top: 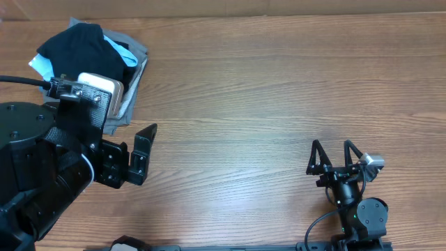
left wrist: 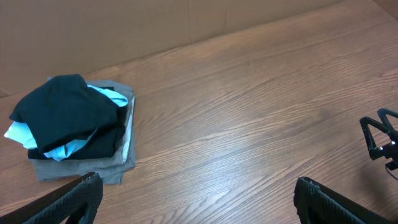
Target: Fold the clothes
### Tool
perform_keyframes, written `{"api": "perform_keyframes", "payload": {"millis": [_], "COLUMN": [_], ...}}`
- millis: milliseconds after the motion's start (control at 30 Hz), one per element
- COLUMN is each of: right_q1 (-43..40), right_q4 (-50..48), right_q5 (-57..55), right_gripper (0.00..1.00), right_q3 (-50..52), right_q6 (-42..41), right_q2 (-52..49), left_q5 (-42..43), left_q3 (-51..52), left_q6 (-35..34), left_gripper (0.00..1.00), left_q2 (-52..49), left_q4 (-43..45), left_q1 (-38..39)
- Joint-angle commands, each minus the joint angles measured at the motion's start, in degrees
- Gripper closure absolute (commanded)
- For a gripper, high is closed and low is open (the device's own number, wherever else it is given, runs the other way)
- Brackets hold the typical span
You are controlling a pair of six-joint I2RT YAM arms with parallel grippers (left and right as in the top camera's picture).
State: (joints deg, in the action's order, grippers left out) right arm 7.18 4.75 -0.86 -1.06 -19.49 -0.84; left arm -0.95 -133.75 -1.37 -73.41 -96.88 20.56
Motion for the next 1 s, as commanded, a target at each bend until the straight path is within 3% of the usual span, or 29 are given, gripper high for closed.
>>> {"api": "perform_keyframes", "payload": {"millis": [0, 100, 267, 967], "right_q1": [0.2, 0.2, 0.2, 0.2], "right_q4": [-0.17, -0.2, -0.2, -0.11], "right_q5": [-0.57, -0.52, -0.13, 1.55], "right_gripper": [0.0, 0.0, 0.0, 0.0], "right_q3": [0.61, 0.61, 0.61, 0.61], "right_q6": [0.02, 1.29, 15.58, 19.1], "right_q2": [0.61, 0.61, 0.61, 0.61], "left_q5": [-0.52, -0.55, -0.55, -0.55], "left_q3": [0.15, 0.15, 0.15, 0.15], "left_q6": [-0.57, -0.55, -0.55, -0.55], "left_gripper": [0.0, 0.0, 0.0, 0.0], "left_q2": [-0.09, -0.15, -0.42, -2.93], "left_q4": [0.09, 0.09, 0.09, 0.11], "left_q1": [0.37, 0.37, 0.37, 0.35]}}
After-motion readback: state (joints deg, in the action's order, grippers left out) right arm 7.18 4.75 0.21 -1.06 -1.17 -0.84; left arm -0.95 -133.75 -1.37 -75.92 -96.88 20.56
